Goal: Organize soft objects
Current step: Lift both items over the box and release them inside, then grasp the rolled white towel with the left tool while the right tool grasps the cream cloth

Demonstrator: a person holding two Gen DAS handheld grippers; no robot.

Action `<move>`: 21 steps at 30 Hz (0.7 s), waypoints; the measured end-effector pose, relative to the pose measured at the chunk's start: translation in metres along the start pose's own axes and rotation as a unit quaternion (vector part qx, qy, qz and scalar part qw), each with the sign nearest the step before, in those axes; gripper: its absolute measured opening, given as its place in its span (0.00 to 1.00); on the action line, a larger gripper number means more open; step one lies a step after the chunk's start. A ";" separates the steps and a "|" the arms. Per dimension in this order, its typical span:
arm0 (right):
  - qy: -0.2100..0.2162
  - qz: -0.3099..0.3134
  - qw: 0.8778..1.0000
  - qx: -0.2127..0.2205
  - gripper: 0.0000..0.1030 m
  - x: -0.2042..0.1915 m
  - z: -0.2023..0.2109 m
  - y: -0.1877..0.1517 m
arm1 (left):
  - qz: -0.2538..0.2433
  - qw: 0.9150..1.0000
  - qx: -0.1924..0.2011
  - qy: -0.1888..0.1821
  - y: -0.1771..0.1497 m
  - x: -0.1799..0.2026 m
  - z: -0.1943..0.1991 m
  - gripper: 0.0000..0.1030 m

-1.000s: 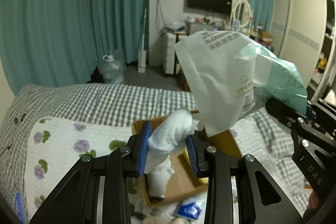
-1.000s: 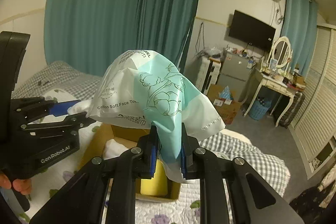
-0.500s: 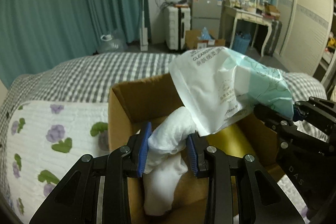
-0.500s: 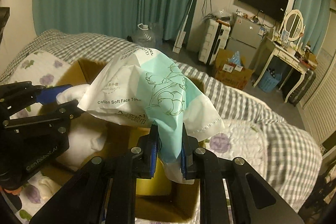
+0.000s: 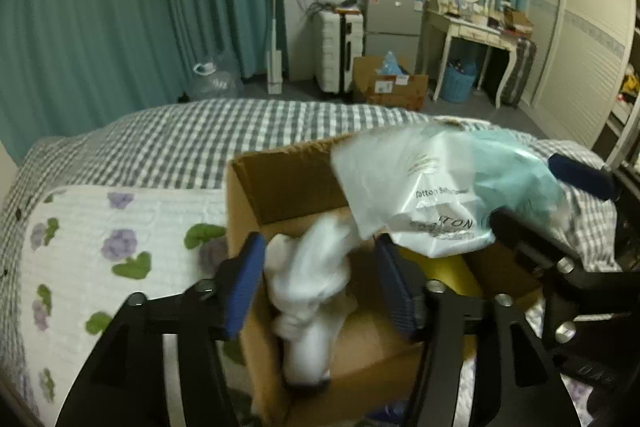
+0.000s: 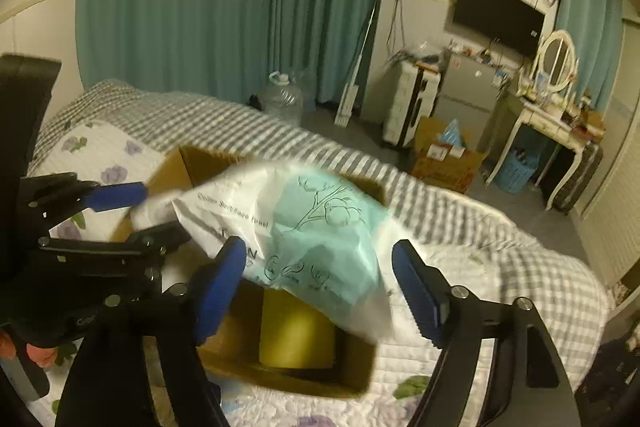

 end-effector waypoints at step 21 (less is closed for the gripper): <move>-0.029 -0.018 0.999 0.043 1.00 -0.021 0.183 0.002 | 0.008 0.996 0.087 -0.015 -0.039 -0.044 0.157 1.00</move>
Point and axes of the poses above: each gripper's, at about its wrist camera, not at the fingertips, and z roughly against the way its jaws point, x to its right, y to its top, the point moved 2 cm from there along -z, roughly the way its jaws point
